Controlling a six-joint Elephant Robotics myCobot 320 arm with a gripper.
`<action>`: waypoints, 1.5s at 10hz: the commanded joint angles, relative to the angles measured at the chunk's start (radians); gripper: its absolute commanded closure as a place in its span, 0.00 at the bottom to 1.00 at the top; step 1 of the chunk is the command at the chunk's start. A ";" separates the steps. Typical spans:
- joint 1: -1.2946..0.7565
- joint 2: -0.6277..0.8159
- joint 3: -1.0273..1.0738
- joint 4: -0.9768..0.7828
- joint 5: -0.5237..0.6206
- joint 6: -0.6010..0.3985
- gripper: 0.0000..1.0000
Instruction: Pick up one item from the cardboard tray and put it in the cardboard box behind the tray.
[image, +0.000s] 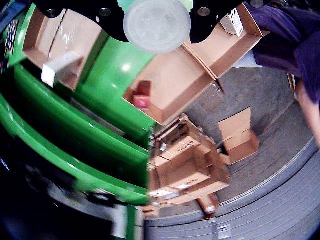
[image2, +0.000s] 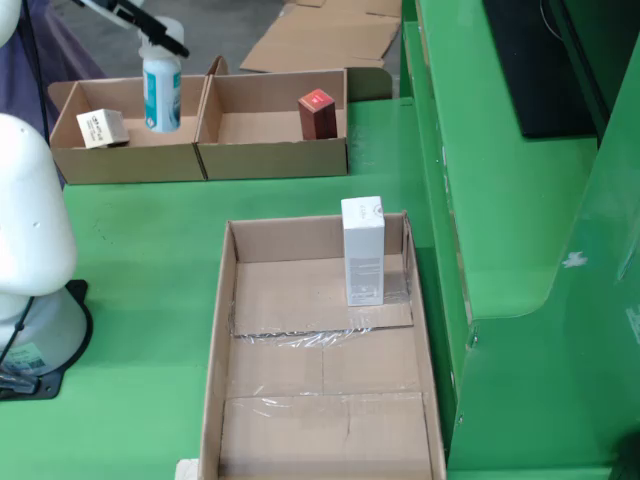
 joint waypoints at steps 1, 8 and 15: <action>0.200 -0.364 0.020 0.758 -0.171 -0.283 1.00; 0.100 -0.667 0.020 1.174 -0.226 -0.424 1.00; -0.054 -0.771 0.020 1.175 -0.226 -0.538 1.00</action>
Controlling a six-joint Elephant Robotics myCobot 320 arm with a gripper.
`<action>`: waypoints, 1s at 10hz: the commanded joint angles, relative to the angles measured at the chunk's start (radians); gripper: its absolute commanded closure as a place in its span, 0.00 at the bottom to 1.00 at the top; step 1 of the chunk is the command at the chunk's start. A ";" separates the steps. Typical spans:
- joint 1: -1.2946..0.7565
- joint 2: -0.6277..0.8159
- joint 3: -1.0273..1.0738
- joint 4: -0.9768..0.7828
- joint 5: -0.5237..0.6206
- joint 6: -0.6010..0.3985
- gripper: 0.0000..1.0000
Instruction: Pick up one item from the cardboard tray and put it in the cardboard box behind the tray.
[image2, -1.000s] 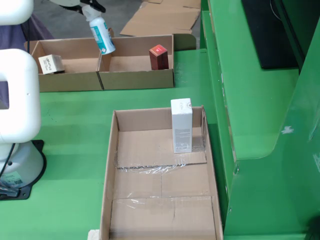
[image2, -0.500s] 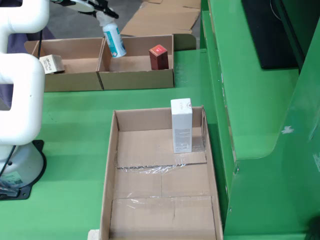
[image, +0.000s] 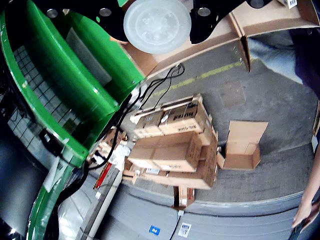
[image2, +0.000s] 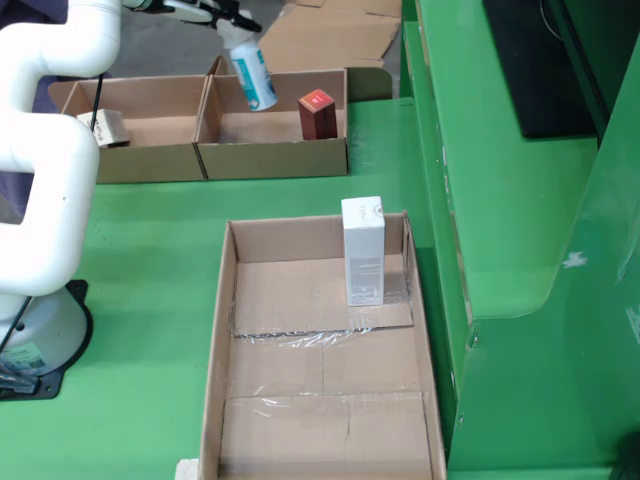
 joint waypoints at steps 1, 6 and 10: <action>-0.078 -0.024 0.028 0.210 -0.012 -0.049 1.00; -0.104 -0.109 0.028 0.210 -0.012 -0.031 1.00; -0.085 -0.155 0.028 0.210 -0.012 -0.027 1.00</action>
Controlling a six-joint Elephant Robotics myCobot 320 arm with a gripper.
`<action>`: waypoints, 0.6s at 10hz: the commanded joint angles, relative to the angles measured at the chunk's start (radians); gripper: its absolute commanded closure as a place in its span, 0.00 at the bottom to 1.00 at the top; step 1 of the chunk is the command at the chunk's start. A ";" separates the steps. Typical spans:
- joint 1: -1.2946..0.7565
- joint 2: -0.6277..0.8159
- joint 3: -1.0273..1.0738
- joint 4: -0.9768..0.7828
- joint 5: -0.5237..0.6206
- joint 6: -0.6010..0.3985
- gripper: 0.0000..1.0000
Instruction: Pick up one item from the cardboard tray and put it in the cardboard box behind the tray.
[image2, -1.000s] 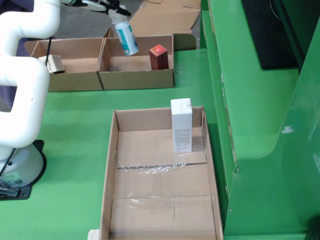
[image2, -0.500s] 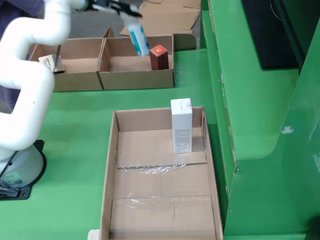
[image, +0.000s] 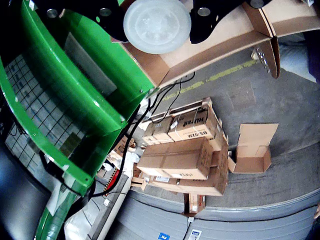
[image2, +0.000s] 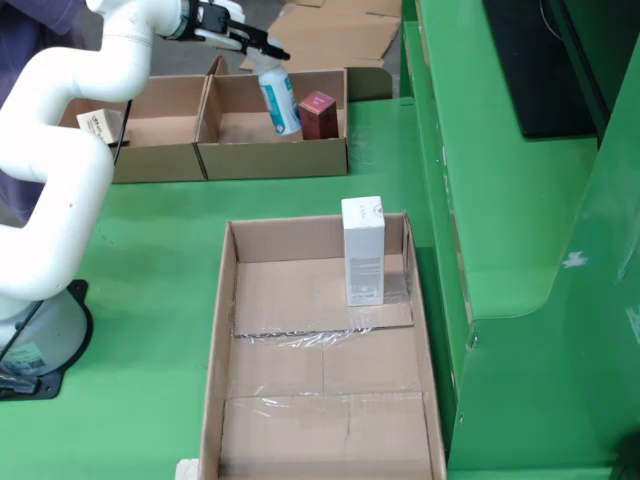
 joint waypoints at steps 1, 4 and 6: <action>0.014 0.006 0.031 0.012 -0.011 0.002 1.00; 0.015 -0.026 0.031 0.012 -0.011 0.024 1.00; 0.010 -0.133 0.031 0.012 -0.011 0.150 1.00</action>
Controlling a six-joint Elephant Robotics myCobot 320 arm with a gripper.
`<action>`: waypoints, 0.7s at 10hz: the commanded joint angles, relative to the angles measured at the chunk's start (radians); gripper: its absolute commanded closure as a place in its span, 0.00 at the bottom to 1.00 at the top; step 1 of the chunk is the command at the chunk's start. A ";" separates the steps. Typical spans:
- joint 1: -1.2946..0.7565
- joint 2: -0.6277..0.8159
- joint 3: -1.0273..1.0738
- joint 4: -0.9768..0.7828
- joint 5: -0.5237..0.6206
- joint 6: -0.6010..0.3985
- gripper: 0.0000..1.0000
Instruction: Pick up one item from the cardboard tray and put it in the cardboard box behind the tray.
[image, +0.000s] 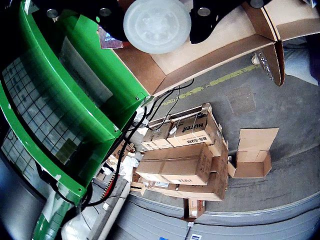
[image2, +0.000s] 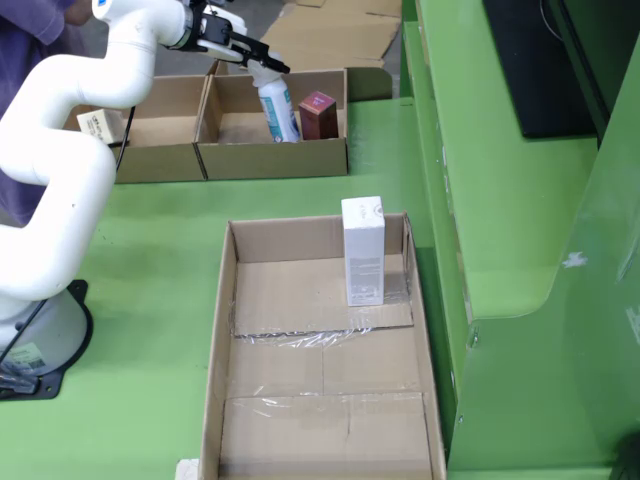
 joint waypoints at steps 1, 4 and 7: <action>0.001 -0.103 0.031 0.013 -0.011 0.151 1.00; -0.004 -0.166 0.031 0.013 -0.011 0.161 1.00; -0.004 -0.166 0.031 0.013 -0.011 0.137 1.00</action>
